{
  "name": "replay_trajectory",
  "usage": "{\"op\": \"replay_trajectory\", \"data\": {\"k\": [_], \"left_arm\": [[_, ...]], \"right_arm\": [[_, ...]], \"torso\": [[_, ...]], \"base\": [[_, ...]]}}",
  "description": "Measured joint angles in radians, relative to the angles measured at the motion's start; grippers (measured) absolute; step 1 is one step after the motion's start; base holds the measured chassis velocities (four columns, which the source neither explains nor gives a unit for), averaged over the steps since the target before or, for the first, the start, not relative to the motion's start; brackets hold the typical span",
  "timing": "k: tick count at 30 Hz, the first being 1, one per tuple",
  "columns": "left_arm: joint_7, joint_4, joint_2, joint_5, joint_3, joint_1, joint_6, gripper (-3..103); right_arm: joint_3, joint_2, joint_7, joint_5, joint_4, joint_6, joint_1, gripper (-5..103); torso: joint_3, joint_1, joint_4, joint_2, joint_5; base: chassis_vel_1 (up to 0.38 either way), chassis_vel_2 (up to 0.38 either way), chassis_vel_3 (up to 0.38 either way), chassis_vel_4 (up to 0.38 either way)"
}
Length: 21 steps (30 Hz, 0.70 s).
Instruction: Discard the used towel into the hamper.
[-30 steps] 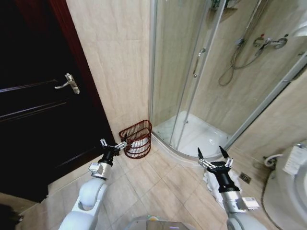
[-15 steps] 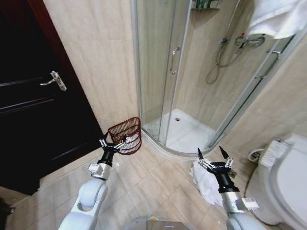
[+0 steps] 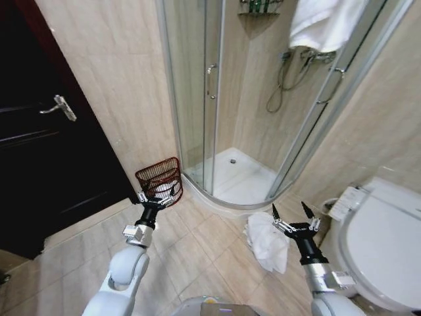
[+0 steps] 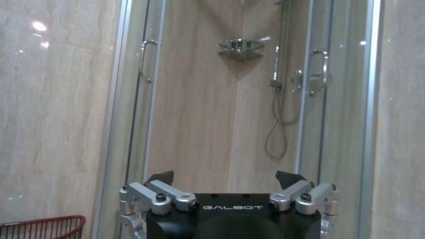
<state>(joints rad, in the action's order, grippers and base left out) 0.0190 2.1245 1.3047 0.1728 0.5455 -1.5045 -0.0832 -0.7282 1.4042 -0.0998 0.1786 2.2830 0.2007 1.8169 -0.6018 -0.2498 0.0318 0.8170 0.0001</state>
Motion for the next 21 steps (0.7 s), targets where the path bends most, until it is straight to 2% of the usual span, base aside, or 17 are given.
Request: {"op": "replay_trajectory", "data": {"k": [8, 14, 21], "left_arm": [[0.0, -0.007, 0.004, -0.003, -0.002, 0.001, -0.002, 100], [0.0, -0.013, 0.007, -0.008, -0.011, 0.004, -0.004, 100], [0.001, -0.015, 0.012, -0.012, -0.019, 0.005, -0.009, 100]], "right_arm": [[0.0, -0.001, -0.01, 0.008, -0.017, 0.0, -0.01, 100], [-0.004, -0.002, -0.017, 0.013, -0.028, 0.0, -0.02, 100], [-0.009, 0.001, -0.02, 0.011, -0.042, 0.015, -0.023, 100]], "torso": [[0.0, 0.0, -0.0003, 0.0, -0.0003], [0.0, 0.0, 0.0001, 0.0, -0.0002], [0.0, 0.0, -0.0004, 0.0, 0.0005]], "base": [[-0.161, -0.235, 0.152, 0.222], [-0.218, -0.176, 0.216, 0.191], [-0.162, -0.153, 0.161, 0.139]]}}
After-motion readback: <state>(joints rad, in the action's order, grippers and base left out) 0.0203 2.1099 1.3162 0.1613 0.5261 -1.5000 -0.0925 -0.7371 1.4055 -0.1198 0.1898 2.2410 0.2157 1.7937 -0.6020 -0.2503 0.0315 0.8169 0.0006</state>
